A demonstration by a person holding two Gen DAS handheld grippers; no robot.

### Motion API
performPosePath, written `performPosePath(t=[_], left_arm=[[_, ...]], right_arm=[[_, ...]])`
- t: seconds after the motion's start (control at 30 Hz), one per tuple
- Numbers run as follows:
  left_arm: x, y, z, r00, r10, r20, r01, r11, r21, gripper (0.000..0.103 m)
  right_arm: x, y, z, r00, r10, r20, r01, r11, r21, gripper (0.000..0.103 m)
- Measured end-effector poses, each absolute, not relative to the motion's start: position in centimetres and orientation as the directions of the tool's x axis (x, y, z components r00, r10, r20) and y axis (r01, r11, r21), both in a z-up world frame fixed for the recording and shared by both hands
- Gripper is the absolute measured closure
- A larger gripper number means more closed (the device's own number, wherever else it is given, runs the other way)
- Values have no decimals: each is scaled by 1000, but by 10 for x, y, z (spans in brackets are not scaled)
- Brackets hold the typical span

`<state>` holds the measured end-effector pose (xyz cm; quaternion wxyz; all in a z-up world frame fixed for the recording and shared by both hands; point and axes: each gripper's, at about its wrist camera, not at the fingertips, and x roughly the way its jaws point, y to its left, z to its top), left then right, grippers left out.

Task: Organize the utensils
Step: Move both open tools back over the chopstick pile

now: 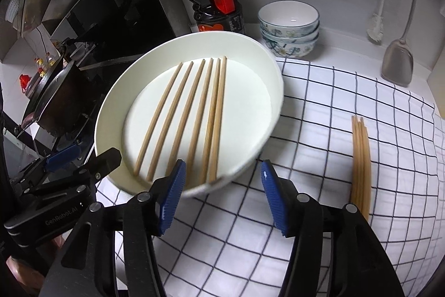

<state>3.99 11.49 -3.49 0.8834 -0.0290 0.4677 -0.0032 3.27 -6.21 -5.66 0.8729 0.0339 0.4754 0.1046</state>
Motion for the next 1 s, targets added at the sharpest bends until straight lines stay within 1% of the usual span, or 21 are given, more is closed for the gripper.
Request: performPosePath(t=[0.47,0.7,1.0], left_arm=[[15,84,-27,570,-50,-820,7,998,-56,11],[7,57,-29,564,-77,-822,53,997,-57,10],[4,26,-37,540,-118,-833,118,991,-63,10]], right_arm=[[-8,-107,-51,547,165,-821,-113,986,123,43],[-27,-138,-51,567,115,-816,-61,993,97,42],[-40,-181,-66,563,39,-826,38,997,73,41]])
